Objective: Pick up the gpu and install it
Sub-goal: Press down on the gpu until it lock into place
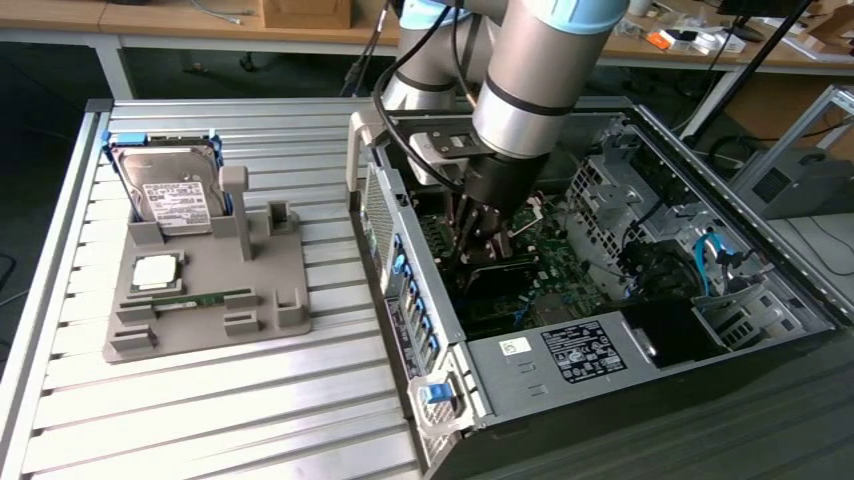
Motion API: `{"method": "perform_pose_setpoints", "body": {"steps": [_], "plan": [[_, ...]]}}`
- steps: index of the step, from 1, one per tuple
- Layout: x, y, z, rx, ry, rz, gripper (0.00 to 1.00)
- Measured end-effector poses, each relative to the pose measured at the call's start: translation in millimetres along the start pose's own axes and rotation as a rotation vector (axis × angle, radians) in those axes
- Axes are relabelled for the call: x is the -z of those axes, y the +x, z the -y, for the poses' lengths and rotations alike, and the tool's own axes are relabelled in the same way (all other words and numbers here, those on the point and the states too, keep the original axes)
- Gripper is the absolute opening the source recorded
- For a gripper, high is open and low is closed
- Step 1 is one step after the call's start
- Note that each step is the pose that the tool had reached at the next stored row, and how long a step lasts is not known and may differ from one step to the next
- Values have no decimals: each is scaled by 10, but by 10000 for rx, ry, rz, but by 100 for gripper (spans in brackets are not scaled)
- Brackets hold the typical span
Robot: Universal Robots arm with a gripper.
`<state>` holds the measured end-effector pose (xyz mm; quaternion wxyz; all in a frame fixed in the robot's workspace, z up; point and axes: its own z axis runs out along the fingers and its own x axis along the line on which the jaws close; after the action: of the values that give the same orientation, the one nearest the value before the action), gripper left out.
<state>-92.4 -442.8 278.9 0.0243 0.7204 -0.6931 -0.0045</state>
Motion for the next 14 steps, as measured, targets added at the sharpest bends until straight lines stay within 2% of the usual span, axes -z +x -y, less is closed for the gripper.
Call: {"method": "perform_pose_setpoints", "body": {"steps": [14], "plan": [[-8, -2, -34, -1, 0, 0, 11]]}}
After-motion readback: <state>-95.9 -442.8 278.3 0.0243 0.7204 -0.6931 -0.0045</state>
